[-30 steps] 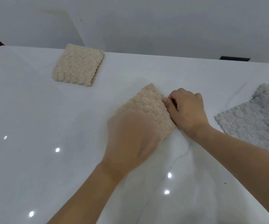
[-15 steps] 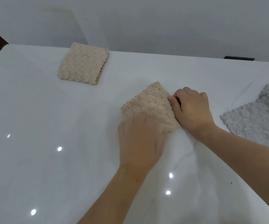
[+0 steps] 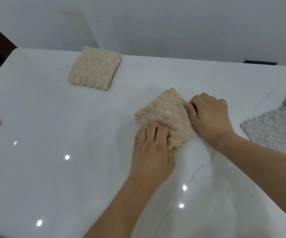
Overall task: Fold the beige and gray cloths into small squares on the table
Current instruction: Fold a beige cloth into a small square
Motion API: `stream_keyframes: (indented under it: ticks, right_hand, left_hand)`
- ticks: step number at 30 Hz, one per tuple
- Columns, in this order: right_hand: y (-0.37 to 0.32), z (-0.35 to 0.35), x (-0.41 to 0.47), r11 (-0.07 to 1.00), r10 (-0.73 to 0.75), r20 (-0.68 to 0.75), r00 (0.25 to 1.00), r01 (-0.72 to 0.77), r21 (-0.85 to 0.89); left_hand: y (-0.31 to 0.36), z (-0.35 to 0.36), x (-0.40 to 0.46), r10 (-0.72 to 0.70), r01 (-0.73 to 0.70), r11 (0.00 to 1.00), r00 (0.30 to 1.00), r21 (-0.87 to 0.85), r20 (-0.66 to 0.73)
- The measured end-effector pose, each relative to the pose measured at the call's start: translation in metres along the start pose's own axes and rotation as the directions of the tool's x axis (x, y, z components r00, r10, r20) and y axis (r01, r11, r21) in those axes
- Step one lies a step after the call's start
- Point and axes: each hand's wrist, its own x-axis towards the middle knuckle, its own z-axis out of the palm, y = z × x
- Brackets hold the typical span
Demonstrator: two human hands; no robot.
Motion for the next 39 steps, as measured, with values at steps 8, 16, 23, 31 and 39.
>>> stream_keyframes:
  ticks: [8,16,23,31,39]
  right_hand:
    - [-0.001,0.000,0.000,1.000,0.009,0.004,1.000,-0.009,-0.001]
    - [-0.002,-0.001,-0.001,1.000,0.020,0.009,1.000,-0.020,0.012]
    - [-0.001,-0.001,-0.001,0.999,0.030,0.020,0.999,-0.031,0.009]
    - [-0.002,-0.002,0.000,0.998,0.050,0.036,0.998,-0.051,0.044]
    - [-0.004,-0.005,0.000,0.995,0.043,0.009,0.999,-0.044,0.094]
  left_hand:
    - [-0.007,-0.010,-0.002,0.009,-0.006,1.000,0.989,-0.024,0.145]
    - [-0.025,-0.018,0.008,-0.029,0.054,0.961,0.995,-0.270,0.096]
    - [-0.027,-0.013,0.008,0.063,-0.048,0.994,0.986,-0.100,0.154]
    - [-0.025,-0.040,0.029,0.064,0.018,0.960,0.958,-0.279,0.280]
    - [-0.031,-0.039,0.090,-0.287,0.278,0.958,0.936,0.073,0.202]
